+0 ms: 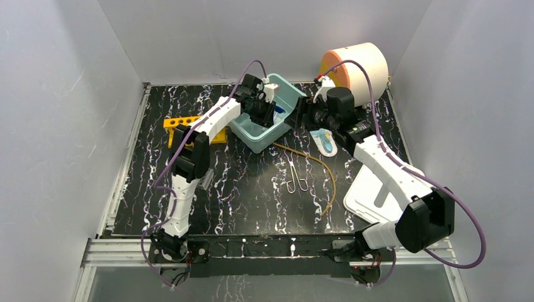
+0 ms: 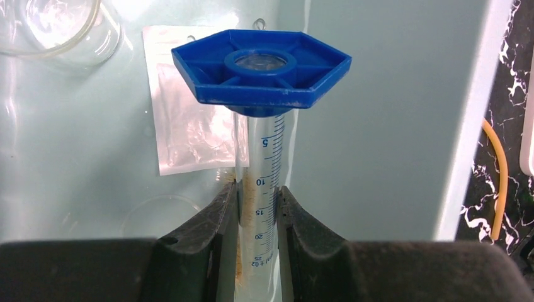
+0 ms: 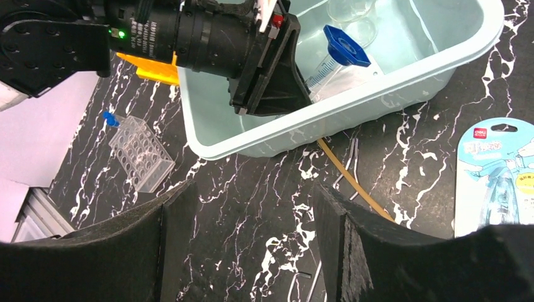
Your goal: Organize the chemistry lab equipment
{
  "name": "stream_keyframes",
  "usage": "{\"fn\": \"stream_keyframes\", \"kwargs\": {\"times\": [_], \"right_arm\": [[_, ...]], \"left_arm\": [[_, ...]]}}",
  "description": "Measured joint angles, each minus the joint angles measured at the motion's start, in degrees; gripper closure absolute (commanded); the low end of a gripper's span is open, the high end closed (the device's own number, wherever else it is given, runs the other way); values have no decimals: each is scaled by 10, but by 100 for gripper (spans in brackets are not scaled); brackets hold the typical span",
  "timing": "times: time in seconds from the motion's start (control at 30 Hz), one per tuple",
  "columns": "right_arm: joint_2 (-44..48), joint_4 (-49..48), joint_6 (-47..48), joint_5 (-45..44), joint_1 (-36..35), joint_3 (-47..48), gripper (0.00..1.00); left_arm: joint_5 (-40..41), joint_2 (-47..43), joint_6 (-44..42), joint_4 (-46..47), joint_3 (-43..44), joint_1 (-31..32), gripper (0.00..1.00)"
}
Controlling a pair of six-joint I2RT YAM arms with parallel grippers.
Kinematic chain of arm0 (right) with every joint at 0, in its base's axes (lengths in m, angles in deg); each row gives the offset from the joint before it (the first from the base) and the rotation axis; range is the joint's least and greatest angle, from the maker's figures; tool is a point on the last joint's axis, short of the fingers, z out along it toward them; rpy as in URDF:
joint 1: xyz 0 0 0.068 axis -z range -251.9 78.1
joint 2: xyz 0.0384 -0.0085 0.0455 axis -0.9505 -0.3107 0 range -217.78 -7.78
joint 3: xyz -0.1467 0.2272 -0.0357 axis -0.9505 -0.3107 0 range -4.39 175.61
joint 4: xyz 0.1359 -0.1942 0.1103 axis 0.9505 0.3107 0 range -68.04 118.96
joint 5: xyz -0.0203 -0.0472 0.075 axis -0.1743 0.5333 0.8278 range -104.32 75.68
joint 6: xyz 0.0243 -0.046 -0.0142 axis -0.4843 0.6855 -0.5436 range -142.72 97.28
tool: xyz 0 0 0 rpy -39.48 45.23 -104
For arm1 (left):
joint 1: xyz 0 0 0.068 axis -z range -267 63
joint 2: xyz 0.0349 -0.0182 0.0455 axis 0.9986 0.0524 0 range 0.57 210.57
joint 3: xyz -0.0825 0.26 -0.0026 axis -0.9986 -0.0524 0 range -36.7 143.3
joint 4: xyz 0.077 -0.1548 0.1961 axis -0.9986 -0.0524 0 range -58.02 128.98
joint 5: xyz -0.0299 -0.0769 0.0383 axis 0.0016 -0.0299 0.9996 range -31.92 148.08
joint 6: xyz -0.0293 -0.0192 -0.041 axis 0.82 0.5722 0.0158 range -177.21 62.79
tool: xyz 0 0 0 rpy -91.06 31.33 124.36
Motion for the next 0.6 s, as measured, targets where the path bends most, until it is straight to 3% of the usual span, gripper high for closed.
{"fn": "stream_keyframes", "kwargs": {"times": [0.27, 0.6], "right_arm": [[4, 6, 0, -31, 6, -5, 25], [34, 36, -9, -166, 12, -54, 25]], "left_arm": [[4, 45, -52, -47, 71, 7, 81], [8, 65, -102, -85, 87, 7, 65]]}}
